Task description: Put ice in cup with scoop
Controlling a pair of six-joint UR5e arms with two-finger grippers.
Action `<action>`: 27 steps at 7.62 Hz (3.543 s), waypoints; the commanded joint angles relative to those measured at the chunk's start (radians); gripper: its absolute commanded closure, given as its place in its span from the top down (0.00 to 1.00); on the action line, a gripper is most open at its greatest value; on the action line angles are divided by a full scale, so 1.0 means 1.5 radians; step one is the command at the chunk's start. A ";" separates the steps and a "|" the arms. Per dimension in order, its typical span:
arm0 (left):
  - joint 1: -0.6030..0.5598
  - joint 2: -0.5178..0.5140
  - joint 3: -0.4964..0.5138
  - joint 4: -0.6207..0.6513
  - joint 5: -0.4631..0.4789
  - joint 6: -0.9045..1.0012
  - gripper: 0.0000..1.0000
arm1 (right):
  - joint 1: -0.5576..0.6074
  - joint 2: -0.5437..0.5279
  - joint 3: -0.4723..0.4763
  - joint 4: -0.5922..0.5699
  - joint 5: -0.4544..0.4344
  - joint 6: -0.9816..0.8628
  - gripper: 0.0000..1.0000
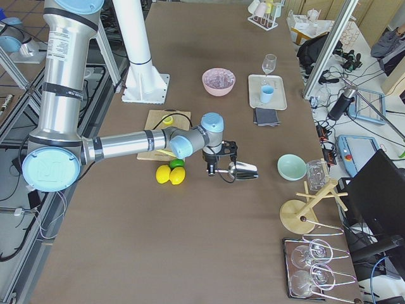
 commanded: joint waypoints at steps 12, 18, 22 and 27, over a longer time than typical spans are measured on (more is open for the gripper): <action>0.057 -0.004 0.006 0.003 0.001 -0.004 0.99 | 0.002 -0.002 -0.051 0.033 0.029 -0.002 1.00; 0.057 -0.004 0.007 0.003 0.002 -0.005 0.99 | 0.126 -0.048 -0.030 0.025 0.094 -0.129 1.00; 0.057 -0.006 0.008 0.003 0.002 -0.005 0.99 | 0.298 -0.083 -0.044 -0.058 0.147 -0.376 1.00; 0.059 -0.008 0.013 0.002 0.002 -0.005 0.99 | 0.385 -0.066 -0.003 -0.286 0.141 -0.529 1.00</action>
